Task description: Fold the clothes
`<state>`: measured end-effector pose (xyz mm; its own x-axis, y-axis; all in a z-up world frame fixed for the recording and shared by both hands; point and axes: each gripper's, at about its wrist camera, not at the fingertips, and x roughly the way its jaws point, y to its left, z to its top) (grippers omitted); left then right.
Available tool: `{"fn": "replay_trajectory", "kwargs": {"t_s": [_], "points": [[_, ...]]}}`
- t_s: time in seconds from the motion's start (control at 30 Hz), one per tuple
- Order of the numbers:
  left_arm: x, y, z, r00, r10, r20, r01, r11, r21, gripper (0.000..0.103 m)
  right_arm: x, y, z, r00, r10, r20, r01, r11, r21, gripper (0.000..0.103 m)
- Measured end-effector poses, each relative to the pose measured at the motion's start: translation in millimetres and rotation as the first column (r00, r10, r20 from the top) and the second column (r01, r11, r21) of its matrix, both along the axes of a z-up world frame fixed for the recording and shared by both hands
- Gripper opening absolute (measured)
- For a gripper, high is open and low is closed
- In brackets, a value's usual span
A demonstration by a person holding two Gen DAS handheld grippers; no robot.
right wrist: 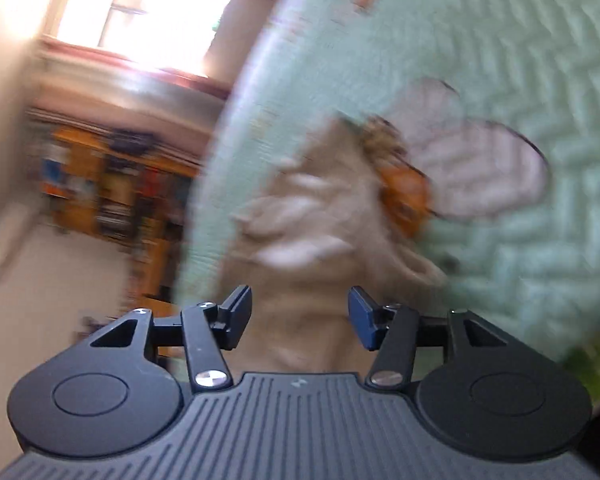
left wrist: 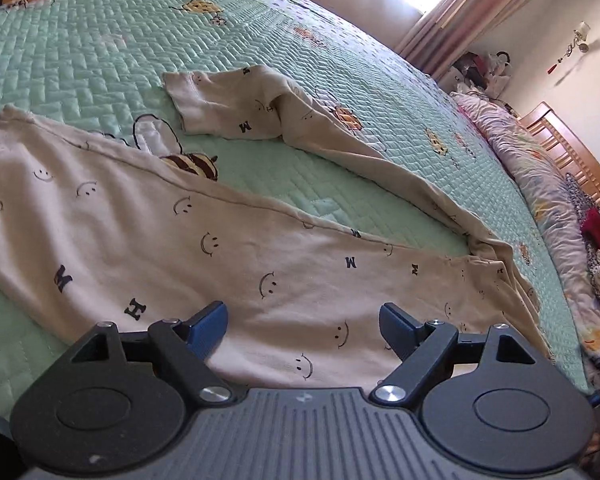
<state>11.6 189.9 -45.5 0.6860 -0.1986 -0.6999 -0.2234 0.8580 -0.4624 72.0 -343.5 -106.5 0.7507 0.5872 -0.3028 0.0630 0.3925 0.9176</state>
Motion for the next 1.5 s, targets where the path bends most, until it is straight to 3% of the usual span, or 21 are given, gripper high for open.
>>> {"fn": "replay_trajectory", "kwargs": {"t_s": [0.1,0.2,0.3,0.53,0.6,0.87,0.97,1.1,1.23,1.3,1.4,1.5], "points": [[1.0,-11.1,6.5,1.000,-0.018,0.001,0.018,0.999,0.028,0.085,23.4,-16.0,13.7,0.999,-0.025,0.043,0.025,1.000,0.005,0.062],[3.6,-24.1,10.8,0.999,-0.039,-0.013,0.039,0.998,0.053,0.086,66.0,-28.7,14.4,1.000,-0.002,-0.008,0.002,0.997,-0.083,0.062],[5.9,-33.1,13.4,0.999,-0.047,-0.026,0.048,0.997,0.058,0.086,89.6,-46.7,0.5,0.997,-0.004,-0.082,-0.004,0.995,-0.104,0.062],[19.2,-52.0,17.7,0.996,-0.056,-0.071,0.064,0.992,0.112,0.086,132.5,-57.7,-17.1,0.985,0.138,-0.107,-0.130,0.988,0.082,0.065],[23.9,-57.6,17.2,0.995,-0.062,-0.083,0.072,0.991,0.117,0.087,140.2,-55.6,-17.1,0.978,0.183,-0.103,-0.174,0.980,0.092,0.072],[40.6,-90.3,15.8,0.985,-0.129,-0.113,0.143,0.982,0.126,0.088,160.1,-42.6,-7.9,0.957,0.263,-0.126,-0.260,0.965,0.036,0.073],[47.0,-108.0,16.4,0.978,-0.173,-0.115,0.188,0.974,0.130,0.089,164.8,-38.7,-8.4,0.957,0.274,-0.100,-0.265,0.960,0.096,0.074],[52.6,-132.5,15.9,0.962,-0.244,-0.124,0.262,0.952,0.159,0.089,166.2,-43.4,-15.9,0.973,0.231,-0.012,-0.220,0.943,0.251,0.075],[53.4,-144.8,15.3,0.951,-0.278,-0.136,0.300,0.935,0.189,0.090,154.4,-55.1,-13.3,0.979,0.188,0.080,-0.204,0.928,0.313,0.075],[53.9,-145.2,14.6,0.951,-0.275,-0.141,0.299,0.936,0.187,0.090,147.9,-61.4,-2.3,0.972,0.208,0.110,-0.230,0.937,0.262,0.077],[53.6,-143.1,13.6,0.955,-0.259,-0.143,0.282,0.943,0.177,0.090,141.3,-68.8,23.6,0.967,0.241,0.079,-0.241,0.970,-0.019,0.077],[53.5,-143.3,10.7,0.956,-0.251,-0.148,0.275,0.946,0.170,0.091,136.0,-71.5,46.1,0.955,0.280,0.095,-0.237,0.918,-0.317,0.077]]}}
